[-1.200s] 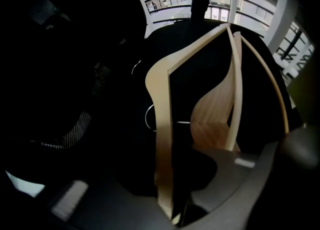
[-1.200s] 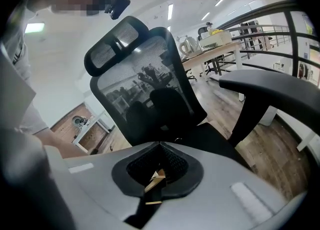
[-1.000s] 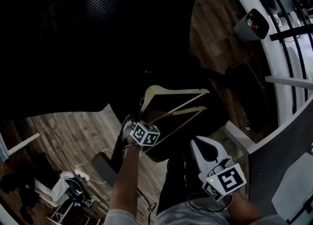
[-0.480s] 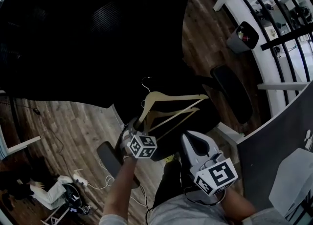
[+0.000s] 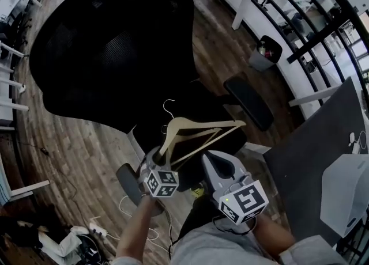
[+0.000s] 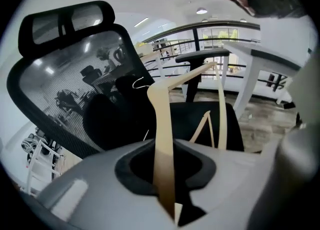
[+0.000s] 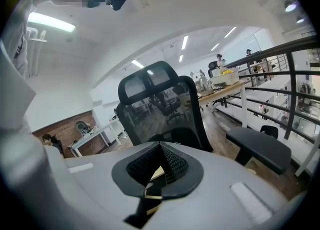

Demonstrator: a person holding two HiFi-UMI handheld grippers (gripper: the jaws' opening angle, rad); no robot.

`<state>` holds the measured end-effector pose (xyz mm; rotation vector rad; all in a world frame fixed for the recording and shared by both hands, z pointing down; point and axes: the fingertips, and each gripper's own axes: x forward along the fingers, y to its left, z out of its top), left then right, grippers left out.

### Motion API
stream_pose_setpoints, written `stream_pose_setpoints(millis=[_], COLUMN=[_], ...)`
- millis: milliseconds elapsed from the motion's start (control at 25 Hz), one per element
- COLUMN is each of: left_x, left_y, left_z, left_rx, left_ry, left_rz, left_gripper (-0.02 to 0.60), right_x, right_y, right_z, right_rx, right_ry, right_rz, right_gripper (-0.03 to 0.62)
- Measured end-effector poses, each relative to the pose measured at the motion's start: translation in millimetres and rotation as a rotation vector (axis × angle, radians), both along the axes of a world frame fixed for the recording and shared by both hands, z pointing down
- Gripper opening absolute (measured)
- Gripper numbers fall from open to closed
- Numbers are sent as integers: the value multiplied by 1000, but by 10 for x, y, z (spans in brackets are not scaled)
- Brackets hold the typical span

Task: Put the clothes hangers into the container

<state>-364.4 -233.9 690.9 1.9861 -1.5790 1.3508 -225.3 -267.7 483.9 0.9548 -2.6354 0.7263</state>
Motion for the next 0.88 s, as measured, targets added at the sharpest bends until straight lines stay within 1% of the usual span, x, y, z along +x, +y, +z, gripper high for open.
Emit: stream_pose_setpoints(millis=[120,240,320,440,560,720,880], left_x=[85,182,232,312,431,642,913], left_y=[187,217,271,339,406,550,694], left_z=[-225,-484,-644,-893,-1178,-1514,-1822], left_rx=[32,86,109,150,203,249,302], left_ry=[5,16,19,17,16,14,20], left_rz=[34,58,66,82,113,171,232], left_gripper=[74,74,74,74,74,74,74], right_x=[82,220,354,643,983,1367,1693], right_y=[172,306,404,530,659,899,1180], right_z=[-212,-453,-619,-864,-1050,-1261,-1392], right_rx=[40,104,139,182,227,263,302], right_ry=[-11,-5,-6,-11,8,5,36], right_rz=[18,47,71,121,189,281,349], right_gripper=[-1,-1,0,0,0,0,0])
